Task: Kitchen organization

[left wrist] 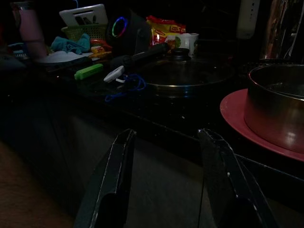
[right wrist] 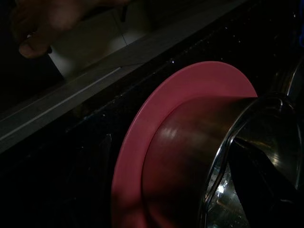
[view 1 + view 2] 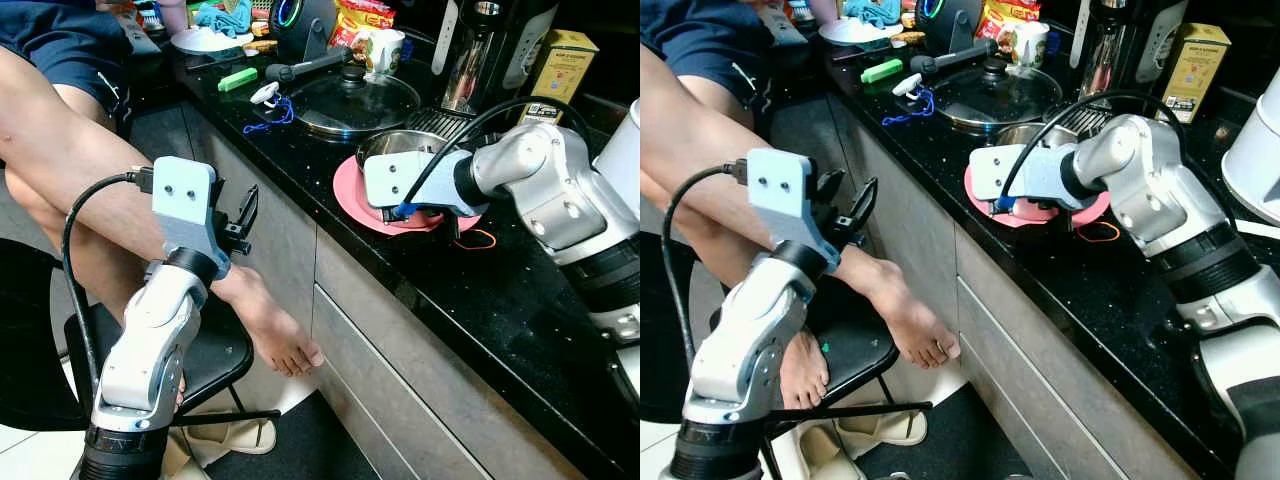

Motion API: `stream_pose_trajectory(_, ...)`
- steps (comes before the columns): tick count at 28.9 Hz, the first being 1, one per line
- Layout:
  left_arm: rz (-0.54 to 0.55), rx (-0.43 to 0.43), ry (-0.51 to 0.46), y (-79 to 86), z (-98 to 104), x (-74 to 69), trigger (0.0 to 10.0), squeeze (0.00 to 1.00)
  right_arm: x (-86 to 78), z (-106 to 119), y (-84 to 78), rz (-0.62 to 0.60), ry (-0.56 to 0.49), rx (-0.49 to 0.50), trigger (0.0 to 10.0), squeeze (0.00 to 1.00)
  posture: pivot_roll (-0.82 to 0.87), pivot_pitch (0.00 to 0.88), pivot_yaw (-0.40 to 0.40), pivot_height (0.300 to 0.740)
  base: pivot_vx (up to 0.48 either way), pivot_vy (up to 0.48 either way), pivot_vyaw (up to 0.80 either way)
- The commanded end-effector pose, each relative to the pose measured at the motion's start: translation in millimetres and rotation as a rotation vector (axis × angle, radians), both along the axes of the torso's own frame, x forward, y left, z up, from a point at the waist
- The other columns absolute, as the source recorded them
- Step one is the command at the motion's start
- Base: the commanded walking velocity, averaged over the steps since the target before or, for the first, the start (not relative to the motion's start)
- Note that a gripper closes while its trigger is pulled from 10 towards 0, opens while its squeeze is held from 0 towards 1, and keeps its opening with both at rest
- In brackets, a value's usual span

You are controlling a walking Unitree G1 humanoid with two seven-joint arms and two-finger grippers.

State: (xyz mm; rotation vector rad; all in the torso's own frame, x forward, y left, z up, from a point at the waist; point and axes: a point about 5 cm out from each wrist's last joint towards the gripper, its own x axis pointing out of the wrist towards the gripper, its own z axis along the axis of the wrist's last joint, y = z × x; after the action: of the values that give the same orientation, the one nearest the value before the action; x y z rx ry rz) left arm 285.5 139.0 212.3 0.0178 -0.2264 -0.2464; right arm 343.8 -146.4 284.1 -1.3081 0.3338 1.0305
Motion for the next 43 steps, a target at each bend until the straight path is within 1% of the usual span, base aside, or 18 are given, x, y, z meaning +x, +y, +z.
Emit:
stream_pose_trajectory(1, -0.002, 0.006, -0.004, 0.2, 1, 0.7, 10.0, 0.0, -3.2, -10, 6.4, 0.035, 0.037, -0.029, 10.0, 0.0, -0.08, 0.0, -0.005, 0.732, 0.0, 0.0, 0.0)
stream_pose_trajectory(7, 0.001, 0.0, -0.013, -1.2, 5, 1.8, 10.0, 0.0, -2.6, -8, 9.7, 0.05, 0.042, -0.038, 10.0, 0.0, -0.08, 0.0, -0.024, 0.732, 0.0, 0.0, 0.0)
stream_pose_trajectory(8, 0.01, -0.002, -0.019, 1.4, 5, 0.0, 10.0, 0.0, -1.1, -4, 10.9, 0.052, 0.026, -0.047, 10.0, 0.0, -0.1, 0.012, -0.03, 0.732, 0.0, 0.0, 0.0)
stream_pose_trajectory(12, 0.021, -0.003, -0.023, 3.4, 6, -0.7, 10.0, 0.0, 2.5, 1, 12.2, 0.042, 0.002, -0.046, 10.0, 0.0, -0.11, 0.002, -0.031, 0.732, 0.0, 0.0, 0.0)
stream_pose_trajectory(15, 0.024, -0.007, -0.025, 3.5, 6, -0.6, 10.0, 0.0, 4.5, 4, 13.7, 0.036, -0.013, -0.04, 10.0, 0.0, -0.12, 0.013, -0.033, 0.732, 0.0, 0.0, 0.0)
stream_pose_trajectory(16, 0.025, -0.007, -0.026, 3.6, 6, -0.8, 10.0, 0.0, 5.1, 5, 14.3, 0.031, -0.018, -0.033, 10.0, 0.0, -0.13, 0.004, -0.03, 0.732, 0.0, 0.0, 0.0)
stream_pose_trajectory(22, 0.025, -0.014, -0.021, 3.0, 5, 1.3, 10.0, 0.0, 10.4, 12, 16.3, 0.01, -0.064, -0.002, 10.0, 0.0, -0.14, 0.017, -0.027, 0.732, 0.0, 0.0, 0.0)
stream_pose_trajectory(25, 0.015, -0.023, -0.027, -1.9, 7, 4.8, 10.0, 0.0, 11.6, 17, 20.5, 0.014, -0.074, 0.027, 10.0, 0.0, -0.15, 0.036, -0.033, 0.732, 0.0, 0.0, 0.0)
stream_pose_trajectory(26, 0.012, -0.026, -0.029, -3.6, 9, 5.3, 10.0, 0.0, 11.5, 18, 21.6, 0.017, -0.075, 0.037, 10.0, 0.0, -0.15, 0.028, -0.026, 0.732, 0.0, 0.0, 0.0)
stream_pose_trajectory(32, 0.007, -0.03, -0.024, -6.3, 6, 4.7, 10.0, 0.0, 10.7, 16, 22.8, 0.023, -0.064, 0.052, 10.0, 0.0, -0.16, 0.024, -0.031, 0.732, 0.0, 0.0, 0.0)
stream_pose_trajectory(36, 0.002, -0.039, -0.028, -8.8, 8, 5.3, 10.0, 0.0, 12.2, 16, 23.4, 0.017, -0.07, 0.052, 10.0, 0.0, -0.17, 0.032, -0.035, 0.732, 0.0, 0.0, 0.0)
stream_pose_trajectory(39, -0.002, -0.043, -0.026, -9.6, 7, 5.3, 10.0, 0.0, 15.5, 19, 25.0, 0.006, -0.09, 0.075, 10.0, 0.0, -0.16, 0.022, -0.03, 0.732, 0.0, 0.0, 0.0)
stream_pose_trajectory(40, -0.001, -0.044, -0.026, -9.3, 8, 5.8, 10.0, 0.0, 18.8, 21, 27.9, -0.006, -0.105, 0.104, 10.0, 0.0, -0.16, 0.032, -0.029, 0.732, 0.0, 0.0, 0.0)
stream_pose_trajectory(43, 0.0, -0.044, -0.029, -8.5, 9, 5.7, 10.0, 0.0, 21.4, 20, 30.2, -0.014, -0.107, 0.124, 10.0, 0.0, -0.14, 0.017, -0.032, 0.732, 0.0, 0.0, 0.0)
